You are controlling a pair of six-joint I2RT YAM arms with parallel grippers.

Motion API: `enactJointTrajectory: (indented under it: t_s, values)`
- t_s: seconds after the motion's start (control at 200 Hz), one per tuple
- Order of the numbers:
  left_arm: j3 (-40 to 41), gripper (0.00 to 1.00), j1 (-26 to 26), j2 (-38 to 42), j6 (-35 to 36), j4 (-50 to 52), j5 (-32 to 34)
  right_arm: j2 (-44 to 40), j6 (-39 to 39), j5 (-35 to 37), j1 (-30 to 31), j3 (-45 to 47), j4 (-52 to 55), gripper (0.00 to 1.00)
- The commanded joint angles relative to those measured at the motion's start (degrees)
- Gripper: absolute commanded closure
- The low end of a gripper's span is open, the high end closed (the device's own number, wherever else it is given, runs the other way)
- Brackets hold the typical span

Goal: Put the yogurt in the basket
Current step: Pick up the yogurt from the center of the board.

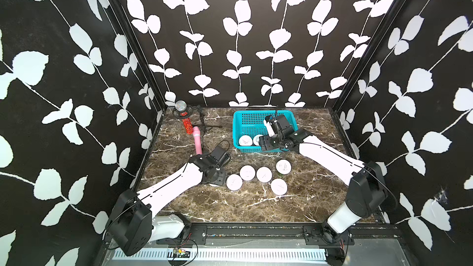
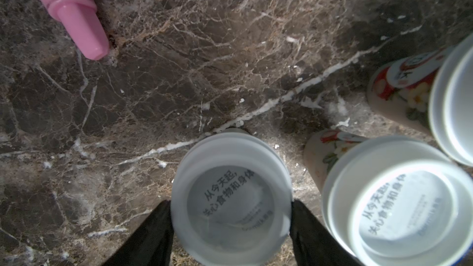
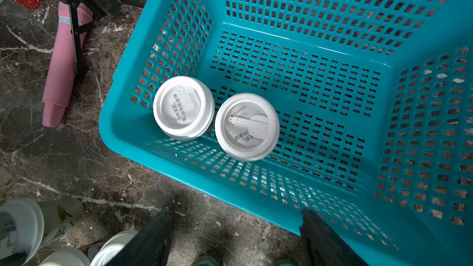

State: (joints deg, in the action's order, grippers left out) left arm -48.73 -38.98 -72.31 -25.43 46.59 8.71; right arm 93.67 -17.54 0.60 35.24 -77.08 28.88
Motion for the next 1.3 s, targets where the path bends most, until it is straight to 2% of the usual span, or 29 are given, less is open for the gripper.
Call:
enactJointTrajectory:
  t_s: [0.0,0.55,0.82,1.1,1.295]
  values:
    - [0.4,0.34,-0.3,-0.1,0.4,2.4,1.3,-1.4,-0.1,0.6,-0.3,1.5,-1.4,0.20]
    - [0.3,0.41,-0.3,1.1,0.9,2.1,3.8,-3.8,-0.1,0.9,-0.4,1.5,-1.3,0.20]
    - [-1.8,0.42,-0.3,3.5,1.4,2.5,7.9,-4.4,0.1,1.4,-0.6,1.5,-1.3,0.20]
    - [-9.9,0.42,-0.3,3.1,5.2,2.6,15.6,-5.8,0.0,2.1,-1.3,4.4,-1.7,0.20]
    - [-17.9,0.41,-0.3,0.2,9.0,1.8,18.2,-8.8,-0.7,2.5,-3.3,7.3,-2.4,0.20]
